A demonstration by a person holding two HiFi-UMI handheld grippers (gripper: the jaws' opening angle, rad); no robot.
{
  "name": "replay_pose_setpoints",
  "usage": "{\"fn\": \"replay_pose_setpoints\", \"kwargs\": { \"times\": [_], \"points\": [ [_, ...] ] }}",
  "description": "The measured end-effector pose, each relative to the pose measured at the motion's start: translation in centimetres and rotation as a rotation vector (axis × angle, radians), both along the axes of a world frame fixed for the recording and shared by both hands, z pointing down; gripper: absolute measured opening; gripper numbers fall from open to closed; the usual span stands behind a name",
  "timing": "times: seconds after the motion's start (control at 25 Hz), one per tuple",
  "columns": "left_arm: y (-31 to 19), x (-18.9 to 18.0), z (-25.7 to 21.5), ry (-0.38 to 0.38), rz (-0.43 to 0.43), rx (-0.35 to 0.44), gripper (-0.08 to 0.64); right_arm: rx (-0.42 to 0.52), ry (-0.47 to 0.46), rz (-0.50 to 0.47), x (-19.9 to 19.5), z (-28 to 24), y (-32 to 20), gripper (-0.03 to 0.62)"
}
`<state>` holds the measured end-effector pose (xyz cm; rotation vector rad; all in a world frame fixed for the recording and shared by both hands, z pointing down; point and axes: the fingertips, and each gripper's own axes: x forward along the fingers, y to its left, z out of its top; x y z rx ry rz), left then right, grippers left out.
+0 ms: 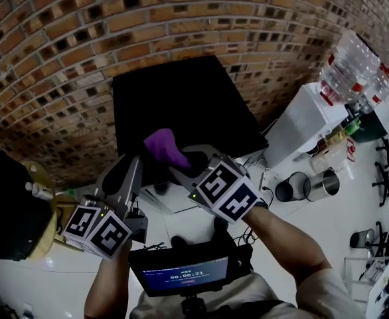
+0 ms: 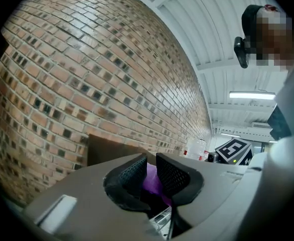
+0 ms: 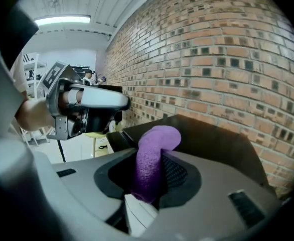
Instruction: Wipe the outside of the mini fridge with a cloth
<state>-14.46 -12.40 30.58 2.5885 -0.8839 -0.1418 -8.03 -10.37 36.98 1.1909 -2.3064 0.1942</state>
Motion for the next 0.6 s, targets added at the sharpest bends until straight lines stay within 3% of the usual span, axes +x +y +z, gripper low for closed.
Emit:
{"fn": "replay_pose_setpoints", "kwargs": {
  "times": [0.6],
  "points": [
    [-0.5,8.9,1.4,-0.052,0.118,-0.003,0.061,-0.001,0.003,0.148,10.2,0.0,1.6,0.121]
  ]
}}
